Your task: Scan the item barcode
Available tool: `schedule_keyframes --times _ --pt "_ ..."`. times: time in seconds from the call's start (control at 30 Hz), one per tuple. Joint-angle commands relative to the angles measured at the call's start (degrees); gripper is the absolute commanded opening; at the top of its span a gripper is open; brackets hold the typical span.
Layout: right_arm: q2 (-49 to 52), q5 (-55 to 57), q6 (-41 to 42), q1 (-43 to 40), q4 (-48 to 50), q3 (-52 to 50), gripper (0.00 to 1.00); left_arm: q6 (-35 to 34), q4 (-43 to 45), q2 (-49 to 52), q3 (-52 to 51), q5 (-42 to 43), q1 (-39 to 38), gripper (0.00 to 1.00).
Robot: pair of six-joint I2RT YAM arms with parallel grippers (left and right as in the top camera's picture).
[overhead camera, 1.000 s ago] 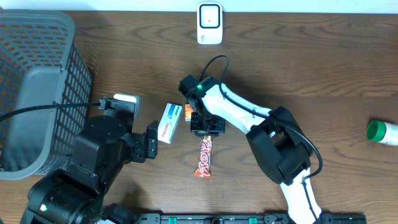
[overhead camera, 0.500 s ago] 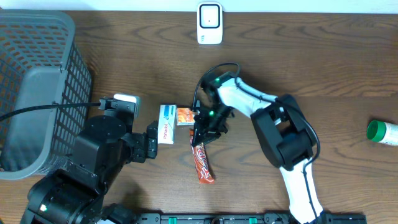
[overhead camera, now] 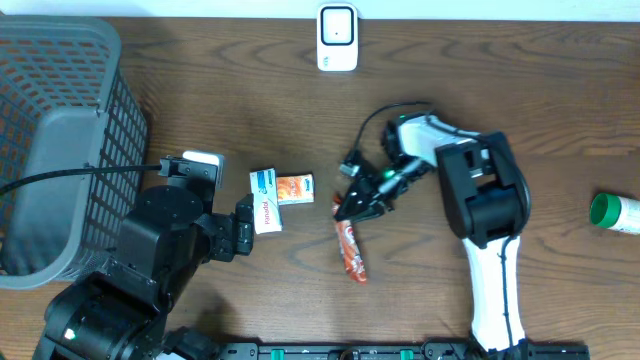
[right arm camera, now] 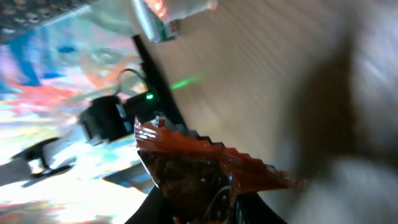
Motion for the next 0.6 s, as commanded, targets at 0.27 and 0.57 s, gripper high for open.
schedule_keyframes --times 0.27,0.57 --pt "0.8 -7.5 -35.6 -8.0 -19.2 -0.3 0.06 -0.9 -0.1 -0.2 0.2 -0.3 -0.2 0.91" --pt "0.8 -22.6 -52.4 -9.8 -19.2 -0.2 0.03 -0.9 -0.1 -0.2 0.2 -0.3 -0.2 0.91"
